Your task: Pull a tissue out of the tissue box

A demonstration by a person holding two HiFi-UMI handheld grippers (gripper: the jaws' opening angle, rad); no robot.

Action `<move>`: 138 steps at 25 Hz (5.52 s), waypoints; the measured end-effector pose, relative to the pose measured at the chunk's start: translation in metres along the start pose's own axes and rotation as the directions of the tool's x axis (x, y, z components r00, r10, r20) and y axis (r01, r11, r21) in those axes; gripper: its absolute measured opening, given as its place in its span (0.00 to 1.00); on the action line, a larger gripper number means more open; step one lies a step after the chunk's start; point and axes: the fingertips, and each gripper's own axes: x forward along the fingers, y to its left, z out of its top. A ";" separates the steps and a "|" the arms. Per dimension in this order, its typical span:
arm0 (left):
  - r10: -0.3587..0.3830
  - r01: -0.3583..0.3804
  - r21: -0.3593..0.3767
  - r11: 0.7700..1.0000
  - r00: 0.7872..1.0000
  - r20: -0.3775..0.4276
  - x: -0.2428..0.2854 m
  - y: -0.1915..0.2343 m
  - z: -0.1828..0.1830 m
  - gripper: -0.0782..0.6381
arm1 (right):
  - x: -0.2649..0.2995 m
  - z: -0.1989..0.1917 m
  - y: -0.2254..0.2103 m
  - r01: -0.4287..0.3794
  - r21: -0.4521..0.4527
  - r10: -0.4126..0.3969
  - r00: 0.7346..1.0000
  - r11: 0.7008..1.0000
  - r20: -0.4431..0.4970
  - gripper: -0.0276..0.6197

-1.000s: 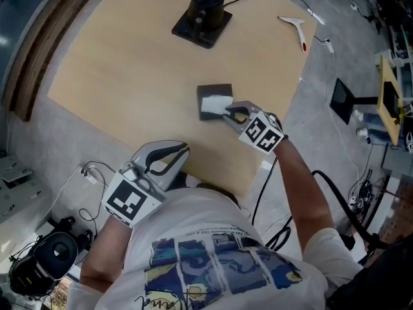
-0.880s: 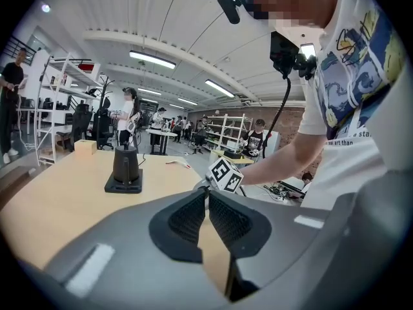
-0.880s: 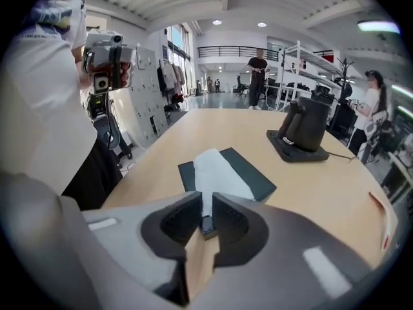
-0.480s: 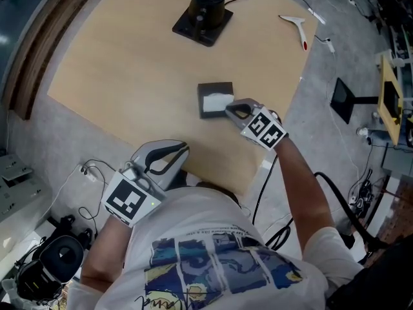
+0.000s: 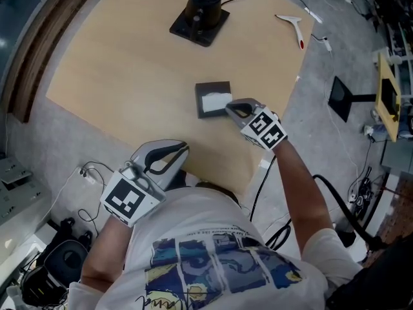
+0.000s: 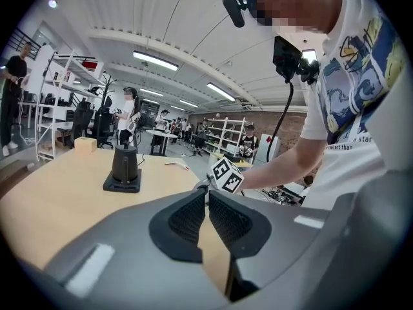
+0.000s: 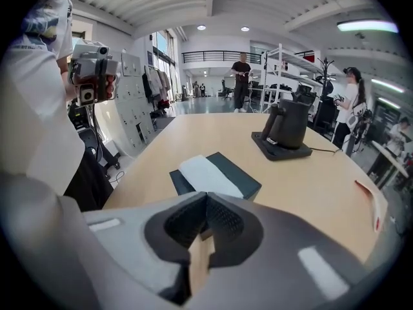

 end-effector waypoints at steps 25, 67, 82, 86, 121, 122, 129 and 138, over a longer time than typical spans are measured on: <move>-0.027 0.028 -0.030 0.999 0.999 0.047 -0.008 -0.019 0.004 0.14 | -0.044 0.052 -0.008 0.093 0.002 -0.093 0.995 0.996 0.044 0.05; -0.043 0.040 0.058 0.998 0.997 0.060 0.001 -0.054 -0.001 0.14 | -0.122 0.101 -0.003 0.204 -0.053 -0.191 0.963 0.977 0.190 0.05; -0.021 0.016 0.075 0.997 0.998 0.063 0.000 -0.083 -0.002 0.14 | -0.175 0.121 0.039 0.218 -0.109 -0.182 0.944 0.970 0.275 0.05; -0.004 -0.001 0.079 0.997 0.998 0.063 -0.001 -0.094 -0.007 0.14 | -0.192 0.122 0.057 0.215 -0.122 -0.170 0.938 0.969 0.301 0.05; 0.078 -0.082 0.053 0.995 0.994 0.075 -0.030 -0.161 -0.033 0.14 | -0.275 0.116 0.173 0.219 -0.167 -0.128 0.891 0.961 0.435 0.05; 0.079 -0.083 0.052 0.995 0.994 0.076 -0.028 -0.163 -0.033 0.14 | -0.278 0.115 0.174 0.220 -0.166 -0.128 0.890 0.961 0.437 0.05; 0.083 -0.089 0.063 0.994 0.993 0.082 -0.026 -0.165 -0.030 0.14 | -0.290 0.114 0.180 0.223 -0.160 -0.130 0.884 0.962 0.450 0.05; 0.083 -0.089 0.067 0.994 0.993 0.086 -0.023 -0.164 -0.031 0.14 | -0.296 0.110 0.181 0.229 -0.148 -0.138 0.878 0.962 0.457 0.05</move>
